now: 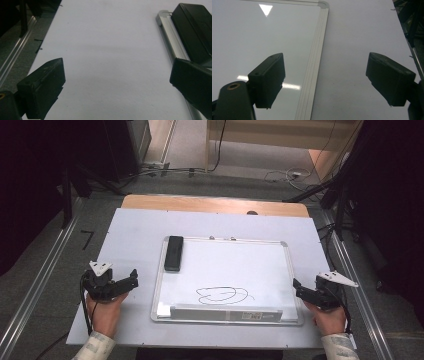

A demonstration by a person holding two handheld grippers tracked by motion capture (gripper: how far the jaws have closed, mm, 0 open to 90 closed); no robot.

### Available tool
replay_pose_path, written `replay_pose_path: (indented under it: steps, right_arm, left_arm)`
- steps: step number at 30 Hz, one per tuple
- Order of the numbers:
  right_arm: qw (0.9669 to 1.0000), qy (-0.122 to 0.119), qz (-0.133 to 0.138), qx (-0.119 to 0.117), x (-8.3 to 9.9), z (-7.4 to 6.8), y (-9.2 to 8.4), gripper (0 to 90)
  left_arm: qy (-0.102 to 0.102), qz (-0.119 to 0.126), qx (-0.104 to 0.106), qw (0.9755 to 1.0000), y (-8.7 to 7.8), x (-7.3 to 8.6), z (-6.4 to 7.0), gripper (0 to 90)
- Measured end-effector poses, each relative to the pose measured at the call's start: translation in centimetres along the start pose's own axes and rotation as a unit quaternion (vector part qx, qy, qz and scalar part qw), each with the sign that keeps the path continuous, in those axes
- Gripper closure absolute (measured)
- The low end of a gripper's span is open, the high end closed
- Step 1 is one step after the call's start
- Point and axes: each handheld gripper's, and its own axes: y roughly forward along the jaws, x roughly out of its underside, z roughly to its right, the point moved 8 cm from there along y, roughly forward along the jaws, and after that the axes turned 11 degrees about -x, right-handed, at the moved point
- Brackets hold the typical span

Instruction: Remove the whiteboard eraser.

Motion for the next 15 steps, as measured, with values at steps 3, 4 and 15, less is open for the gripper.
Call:
replay_pose_path:
  steps: [3,4,15]
  right_arm:
    - [1.0,0.0,-0.001,-0.002,0.0,-0.1,0.1,14.4]
    - [1.0,-0.001,-0.001,-0.001,0.0,-0.1,0.1,14.4]
    - [1.0,-0.003,-0.004,0.001,0.0,-0.1,0.2,14.4]
  left_arm:
    - [-0.005,0.002,0.004,1.0,0.0,-0.1,0.2,1.5]
    - [0.0,-0.001,0.01,0.9999,0.1,-0.1,0.6,1.5]
    - [0.014,0.009,0.028,0.9995,0.5,-1.5,3.4,2.4]
